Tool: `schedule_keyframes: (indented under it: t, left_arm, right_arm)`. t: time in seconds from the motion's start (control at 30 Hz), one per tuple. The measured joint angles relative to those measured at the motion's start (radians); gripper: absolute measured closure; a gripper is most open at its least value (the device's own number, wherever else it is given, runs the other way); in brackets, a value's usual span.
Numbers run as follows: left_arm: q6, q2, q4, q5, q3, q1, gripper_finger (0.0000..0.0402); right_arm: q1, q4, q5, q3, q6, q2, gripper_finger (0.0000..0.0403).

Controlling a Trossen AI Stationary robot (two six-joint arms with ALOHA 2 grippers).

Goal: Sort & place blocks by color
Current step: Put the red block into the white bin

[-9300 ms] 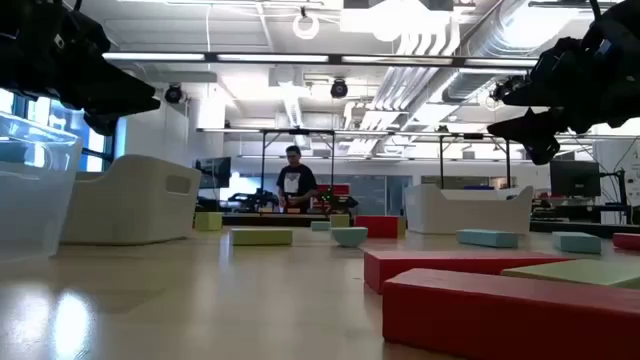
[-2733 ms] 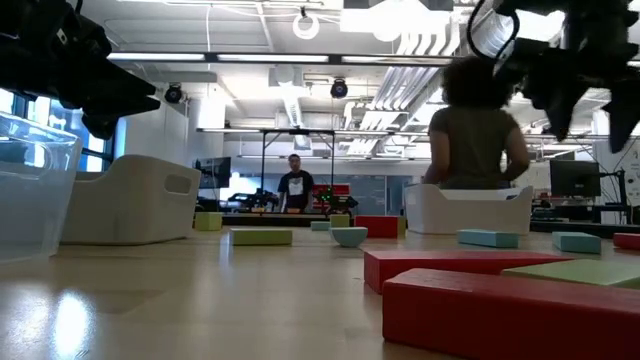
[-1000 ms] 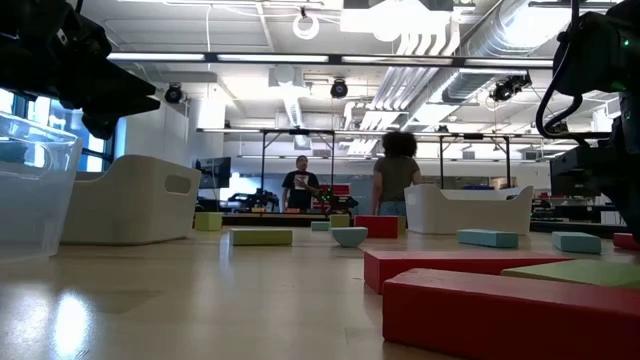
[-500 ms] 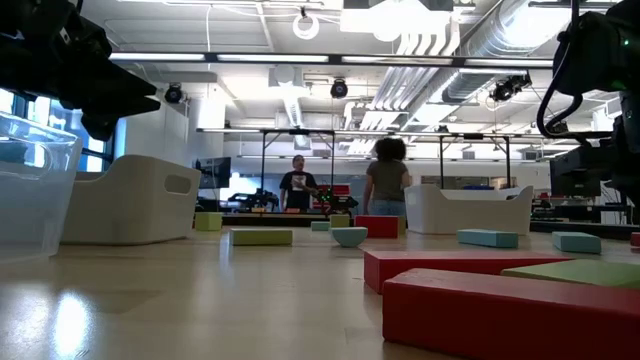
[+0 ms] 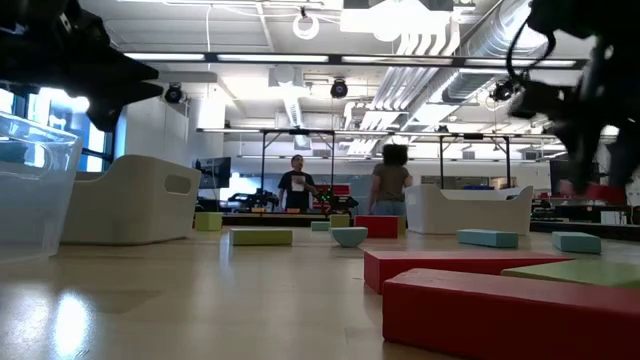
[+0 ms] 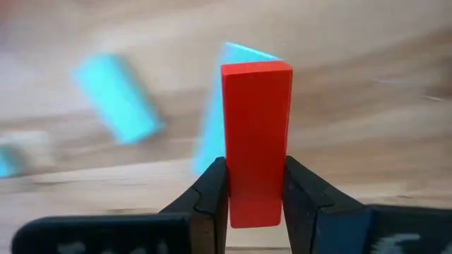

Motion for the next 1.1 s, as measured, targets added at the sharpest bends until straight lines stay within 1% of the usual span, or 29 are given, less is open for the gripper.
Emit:
schedule_keyframes:
  t: [0.13, 0.3, 0.4, 0.5, 0.7, 0.93, 1.0, 1.1]
  left_arm:
    - [0.054, 0.0, 0.028, 0.0, 0.0, 0.0, 0.028]
    - [0.062, 0.0, 0.04, -0.001, 0.0, 0.0, 0.028]
    - [0.062, 0.0, 0.04, -0.001, 0.0, 0.0, 0.028]
    - [0.058, 0.0, 0.039, -0.001, 0.0, 0.0, 0.028]
    - [-0.008, 0.0, 0.039, -0.008, 0.0, 0.0, 0.028]
    - [-0.152, 0.0, 0.039, -0.097, 0.0, 0.0, 0.028]
    - [-0.194, 0.0, 0.039, -0.129, 0.0, 0.0, 0.028]
    - [-0.236, 0.0, 0.038, -0.18, 0.0, 0.0, 0.028]
  right_arm:
    - [0.0, -0.003, 0.139, 0.06, -0.004, 0.0, 0.0329]
    - [-0.001, -0.004, 0.362, 0.132, -0.057, 0.0, 0.0329]
    - [-0.013, -0.003, 0.473, 0.169, -0.135, 0.0, 0.0329]
    - [-0.047, -0.003, 0.535, 0.204, -0.233, 0.0, 0.0329]
    - [-0.151, -0.001, 0.579, 0.253, -0.459, -0.001, 0.0329]
    - [-0.321, 0.034, 0.586, 0.308, -0.802, -0.001, 0.0324]
    - [-0.382, 0.061, 0.576, 0.324, -0.915, -0.001, 0.0324]
    - [-0.484, 0.094, 0.512, 0.348, -1.081, -0.001, 0.0325]
